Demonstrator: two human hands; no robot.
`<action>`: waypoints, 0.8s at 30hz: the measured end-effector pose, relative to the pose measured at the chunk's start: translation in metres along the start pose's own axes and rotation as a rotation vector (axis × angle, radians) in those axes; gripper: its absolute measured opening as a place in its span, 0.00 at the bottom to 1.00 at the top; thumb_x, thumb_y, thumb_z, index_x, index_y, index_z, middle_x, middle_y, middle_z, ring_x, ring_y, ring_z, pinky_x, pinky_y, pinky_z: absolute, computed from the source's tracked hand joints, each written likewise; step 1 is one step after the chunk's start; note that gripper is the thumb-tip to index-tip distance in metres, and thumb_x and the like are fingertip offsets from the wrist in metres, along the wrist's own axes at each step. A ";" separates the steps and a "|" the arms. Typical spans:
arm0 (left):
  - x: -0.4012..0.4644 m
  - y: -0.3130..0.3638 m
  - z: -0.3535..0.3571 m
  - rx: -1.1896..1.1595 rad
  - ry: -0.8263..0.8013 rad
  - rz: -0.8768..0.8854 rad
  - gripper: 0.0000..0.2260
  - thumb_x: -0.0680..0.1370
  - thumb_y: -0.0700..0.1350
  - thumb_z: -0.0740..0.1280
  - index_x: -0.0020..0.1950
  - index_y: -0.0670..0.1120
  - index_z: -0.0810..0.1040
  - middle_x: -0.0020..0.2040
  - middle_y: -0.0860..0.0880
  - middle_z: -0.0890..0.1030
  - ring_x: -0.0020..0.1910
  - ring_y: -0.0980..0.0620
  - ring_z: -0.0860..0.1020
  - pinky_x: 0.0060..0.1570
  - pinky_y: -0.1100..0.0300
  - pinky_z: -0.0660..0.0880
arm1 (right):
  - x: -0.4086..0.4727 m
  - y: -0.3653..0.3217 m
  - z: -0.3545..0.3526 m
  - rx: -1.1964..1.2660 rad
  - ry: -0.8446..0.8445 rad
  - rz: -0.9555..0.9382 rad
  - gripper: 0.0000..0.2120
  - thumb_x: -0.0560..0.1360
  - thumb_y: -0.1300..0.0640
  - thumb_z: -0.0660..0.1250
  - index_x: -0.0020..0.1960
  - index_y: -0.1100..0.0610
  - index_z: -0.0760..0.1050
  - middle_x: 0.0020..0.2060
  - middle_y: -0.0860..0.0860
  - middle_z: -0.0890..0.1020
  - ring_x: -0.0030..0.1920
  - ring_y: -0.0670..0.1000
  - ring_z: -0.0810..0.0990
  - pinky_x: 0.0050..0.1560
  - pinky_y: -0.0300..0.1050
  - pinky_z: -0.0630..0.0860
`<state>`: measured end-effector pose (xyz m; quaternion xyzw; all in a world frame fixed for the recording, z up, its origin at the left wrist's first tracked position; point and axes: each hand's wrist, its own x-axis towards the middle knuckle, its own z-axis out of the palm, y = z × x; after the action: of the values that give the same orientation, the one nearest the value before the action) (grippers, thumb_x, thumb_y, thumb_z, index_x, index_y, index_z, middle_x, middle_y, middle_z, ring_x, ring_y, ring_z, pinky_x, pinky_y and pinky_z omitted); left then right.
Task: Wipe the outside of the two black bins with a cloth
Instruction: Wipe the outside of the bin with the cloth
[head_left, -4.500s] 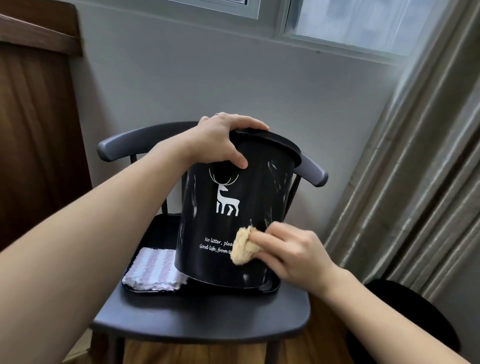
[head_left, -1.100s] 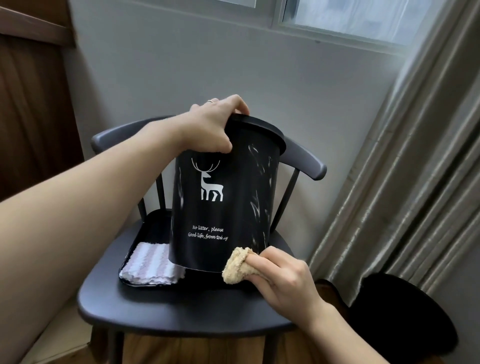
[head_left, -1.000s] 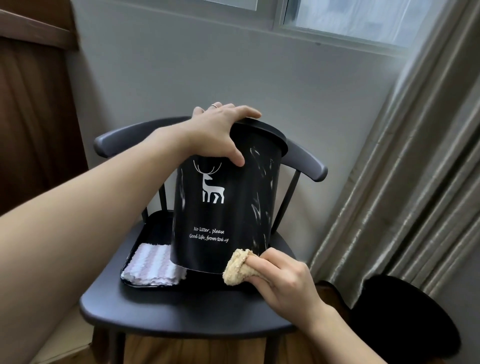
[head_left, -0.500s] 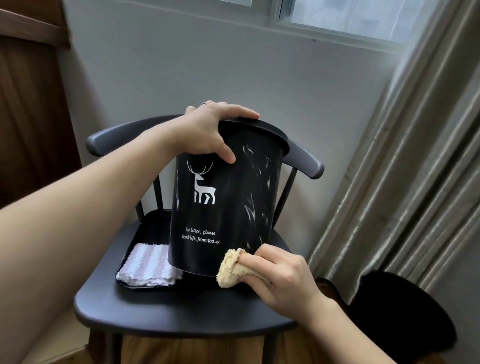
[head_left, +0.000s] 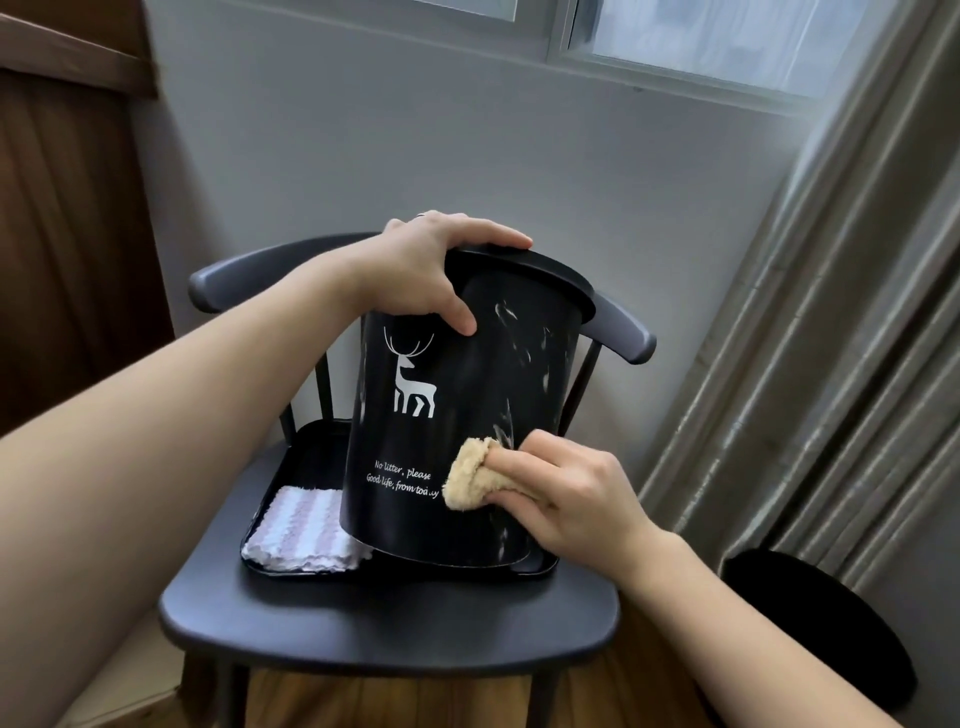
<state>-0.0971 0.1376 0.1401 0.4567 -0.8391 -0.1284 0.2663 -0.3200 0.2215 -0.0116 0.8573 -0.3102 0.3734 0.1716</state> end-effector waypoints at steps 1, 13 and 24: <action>-0.001 0.001 0.000 0.005 0.001 0.008 0.41 0.67 0.42 0.81 0.64 0.80 0.69 0.63 0.61 0.72 0.72 0.45 0.65 0.75 0.45 0.64 | 0.001 0.002 -0.001 -0.015 -0.006 -0.016 0.09 0.76 0.54 0.72 0.55 0.56 0.84 0.37 0.51 0.79 0.35 0.52 0.79 0.31 0.49 0.77; -0.003 0.005 -0.001 0.065 -0.015 0.107 0.39 0.68 0.45 0.81 0.70 0.73 0.68 0.62 0.66 0.73 0.72 0.55 0.63 0.76 0.48 0.58 | 0.100 0.030 -0.025 -0.020 0.130 0.265 0.14 0.78 0.47 0.67 0.62 0.47 0.79 0.46 0.49 0.80 0.48 0.56 0.80 0.48 0.56 0.77; -0.007 -0.002 -0.006 0.022 -0.014 0.062 0.41 0.67 0.39 0.80 0.67 0.76 0.69 0.58 0.71 0.71 0.73 0.52 0.64 0.76 0.47 0.62 | 0.096 0.045 -0.031 -0.084 0.158 0.292 0.14 0.78 0.49 0.68 0.63 0.47 0.79 0.45 0.49 0.80 0.47 0.54 0.79 0.47 0.46 0.73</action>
<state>-0.0898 0.1423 0.1419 0.4326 -0.8560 -0.1140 0.2590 -0.3153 0.1656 0.0834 0.7629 -0.4325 0.4475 0.1752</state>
